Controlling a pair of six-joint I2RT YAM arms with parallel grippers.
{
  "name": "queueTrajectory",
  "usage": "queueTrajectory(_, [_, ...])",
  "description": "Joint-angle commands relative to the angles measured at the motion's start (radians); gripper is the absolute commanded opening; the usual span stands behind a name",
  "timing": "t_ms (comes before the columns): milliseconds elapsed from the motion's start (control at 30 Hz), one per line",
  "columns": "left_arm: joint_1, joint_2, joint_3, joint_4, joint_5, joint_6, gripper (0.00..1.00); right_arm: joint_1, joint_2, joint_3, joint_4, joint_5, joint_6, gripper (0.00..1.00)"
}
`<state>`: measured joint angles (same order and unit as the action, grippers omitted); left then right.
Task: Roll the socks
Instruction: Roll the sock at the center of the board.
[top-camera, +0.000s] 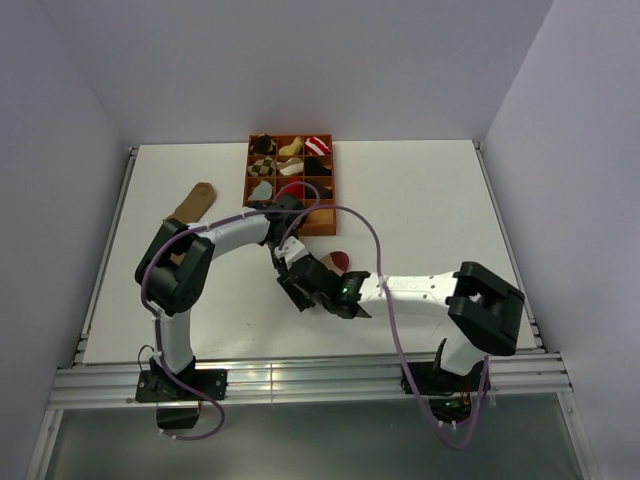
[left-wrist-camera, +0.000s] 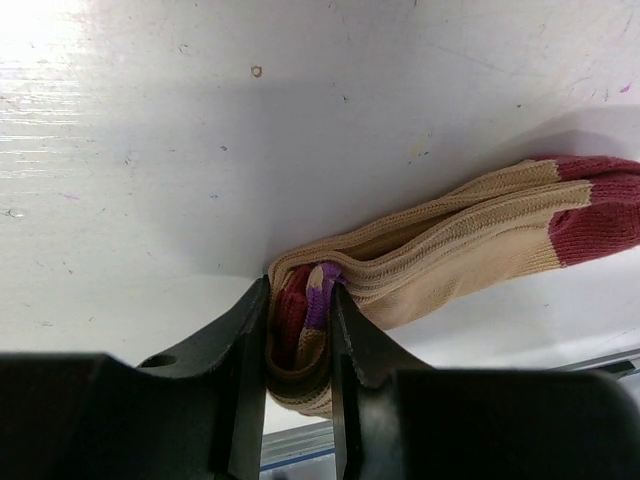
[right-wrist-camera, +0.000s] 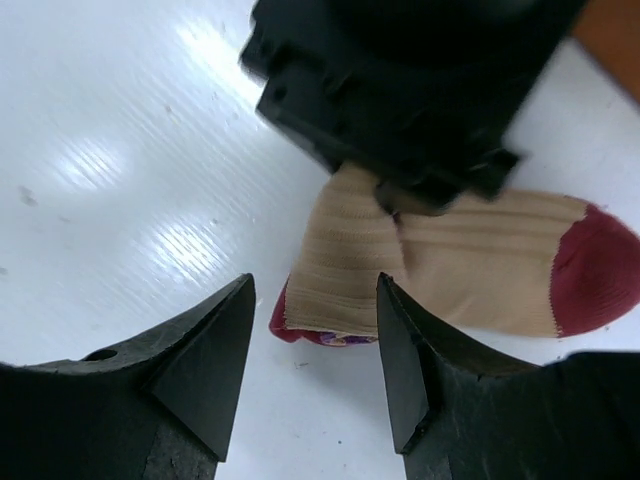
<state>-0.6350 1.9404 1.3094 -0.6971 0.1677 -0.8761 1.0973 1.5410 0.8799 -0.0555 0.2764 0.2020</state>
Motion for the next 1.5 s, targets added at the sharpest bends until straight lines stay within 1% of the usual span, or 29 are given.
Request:
queueTrajectory(0, [-0.012,0.042,-0.007,-0.079,-0.06,0.042,0.23,0.045,0.06,0.041,-0.033,0.147,-0.03,0.59])
queueTrajectory(333, [-0.012,0.069,0.019,-0.087,-0.042,0.065,0.22,0.102,0.232,0.044,-0.02,0.198,-0.05,0.59])
queueTrajectory(500, [-0.012,0.078,0.03,-0.084,-0.028,0.081,0.22,0.108,0.336,0.067,-0.061,0.28,0.002,0.57])
queueTrajectory(600, [-0.012,0.084,0.031,-0.076,-0.023,0.104,0.23,0.108,0.393,0.086,-0.108,0.32,0.036,0.47])
queueTrajectory(633, [-0.012,0.083,0.031,-0.076,-0.025,0.108,0.23,0.107,0.399,0.085,-0.109,0.319,0.039,0.33])
queueTrajectory(667, [-0.012,0.081,0.031,-0.071,-0.028,0.111,0.25,0.105,0.4,0.079,-0.107,0.313,0.048,0.23])
queueTrajectory(700, [-0.012,0.08,0.03,-0.061,-0.03,0.117,0.26,0.105,0.392,0.058,-0.09,0.281,0.048,0.13])
queueTrajectory(733, [-0.012,0.068,0.028,-0.052,-0.033,0.118,0.28,0.104,0.38,0.047,-0.083,0.259,0.048,0.0])
queueTrajectory(767, [-0.012,0.06,0.025,-0.044,-0.036,0.12,0.37,0.101,0.352,0.036,-0.076,0.23,0.053,0.0])
queueTrajectory(800, [-0.012,0.04,0.024,-0.023,-0.048,0.121,0.4,0.092,0.335,0.015,-0.061,0.201,0.051,0.0])
queueTrajectory(833, [-0.011,0.028,0.021,-0.01,-0.057,0.121,0.43,0.084,0.303,0.005,-0.053,0.125,0.048,0.0])
queueTrajectory(867, [-0.009,0.017,0.018,0.002,-0.06,0.12,0.48,0.076,0.286,-0.004,-0.047,0.089,0.051,0.0])
queueTrajectory(900, [-0.005,0.005,0.007,0.019,-0.065,0.114,0.56,0.061,0.271,-0.015,-0.041,0.054,0.051,0.0])
queueTrajectory(933, [0.0,-0.024,0.001,0.051,-0.069,0.106,0.59,0.05,0.245,-0.021,-0.04,-0.036,0.056,0.0])
queueTrajectory(1000, [0.018,-0.081,-0.033,0.094,-0.076,0.077,0.63,0.026,0.219,-0.036,-0.026,-0.127,0.06,0.0])
queueTrajectory(1033, [0.027,-0.107,-0.051,0.146,-0.074,0.066,0.64,-0.002,0.197,-0.041,-0.023,-0.208,0.068,0.0])
queueTrajectory(1100, [0.06,-0.185,-0.11,0.194,-0.074,0.023,0.65,-0.036,0.182,-0.054,-0.004,-0.299,0.076,0.0])
queueTrajectory(1133, [0.072,-0.21,-0.152,0.243,-0.074,0.008,0.65,-0.068,0.173,-0.058,-0.001,-0.369,0.079,0.0])
queueTrajectory(1233, [0.119,-0.314,-0.214,0.3,-0.088,-0.047,0.65,-0.131,0.165,-0.053,-0.003,-0.475,0.074,0.0])
queueTrajectory(1300, [0.147,-0.391,-0.277,0.349,-0.096,-0.08,0.66,-0.164,0.168,-0.039,-0.012,-0.59,0.067,0.0])
queueTrajectory(1367, [0.159,-0.432,-0.335,0.376,-0.1,-0.092,0.68,-0.212,0.186,-0.019,-0.032,-0.653,0.06,0.0])
queueTrajectory(1400, [0.17,-0.463,-0.354,0.398,-0.099,-0.096,0.69,-0.224,0.197,0.007,-0.056,-0.719,0.054,0.0])
queueTrajectory(1467, [0.173,-0.483,-0.398,0.412,-0.082,-0.098,0.7,-0.258,0.229,0.031,-0.078,-0.769,0.047,0.0])
